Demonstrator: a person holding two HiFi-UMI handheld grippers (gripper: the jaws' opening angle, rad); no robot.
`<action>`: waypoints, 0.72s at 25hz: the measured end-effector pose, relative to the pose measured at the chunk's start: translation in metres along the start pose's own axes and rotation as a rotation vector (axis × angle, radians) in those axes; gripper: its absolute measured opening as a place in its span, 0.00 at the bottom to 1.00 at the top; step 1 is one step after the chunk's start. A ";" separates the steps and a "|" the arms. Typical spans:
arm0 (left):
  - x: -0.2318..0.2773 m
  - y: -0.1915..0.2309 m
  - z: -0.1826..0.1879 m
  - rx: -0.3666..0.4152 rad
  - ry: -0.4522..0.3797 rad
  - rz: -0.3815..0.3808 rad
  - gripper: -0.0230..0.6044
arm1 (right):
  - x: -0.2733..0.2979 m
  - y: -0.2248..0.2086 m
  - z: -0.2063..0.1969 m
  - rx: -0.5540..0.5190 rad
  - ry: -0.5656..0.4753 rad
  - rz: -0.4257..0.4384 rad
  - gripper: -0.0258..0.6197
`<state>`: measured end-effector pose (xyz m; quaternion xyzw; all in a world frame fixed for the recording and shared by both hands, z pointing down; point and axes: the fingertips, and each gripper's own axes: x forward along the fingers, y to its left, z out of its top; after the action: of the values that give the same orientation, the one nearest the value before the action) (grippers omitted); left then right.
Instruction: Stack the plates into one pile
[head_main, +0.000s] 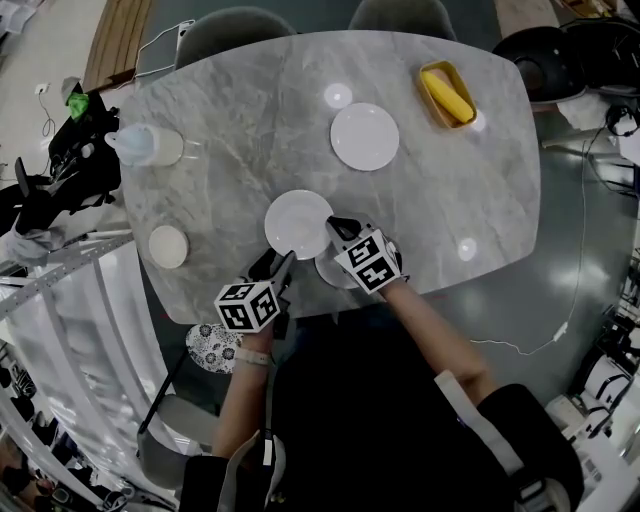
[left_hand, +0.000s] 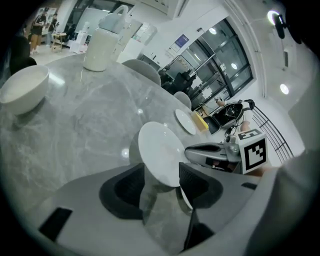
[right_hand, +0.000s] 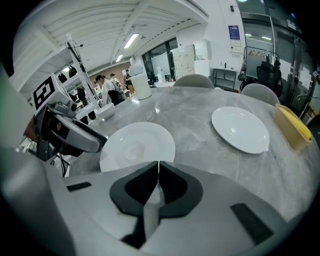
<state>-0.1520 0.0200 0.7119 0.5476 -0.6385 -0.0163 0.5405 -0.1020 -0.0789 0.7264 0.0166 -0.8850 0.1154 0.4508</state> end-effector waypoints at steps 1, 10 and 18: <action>0.002 0.002 0.000 -0.009 0.000 0.004 0.36 | 0.002 -0.001 -0.002 -0.003 0.004 0.002 0.07; 0.014 0.001 0.006 -0.069 -0.016 -0.012 0.37 | 0.005 -0.002 -0.004 -0.023 0.036 0.008 0.07; 0.014 -0.003 0.017 -0.085 -0.078 -0.009 0.18 | 0.001 -0.004 0.002 0.008 0.005 0.027 0.07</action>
<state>-0.1594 -0.0007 0.7124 0.5260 -0.6555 -0.0670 0.5378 -0.1039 -0.0834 0.7266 0.0061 -0.8834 0.1252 0.4515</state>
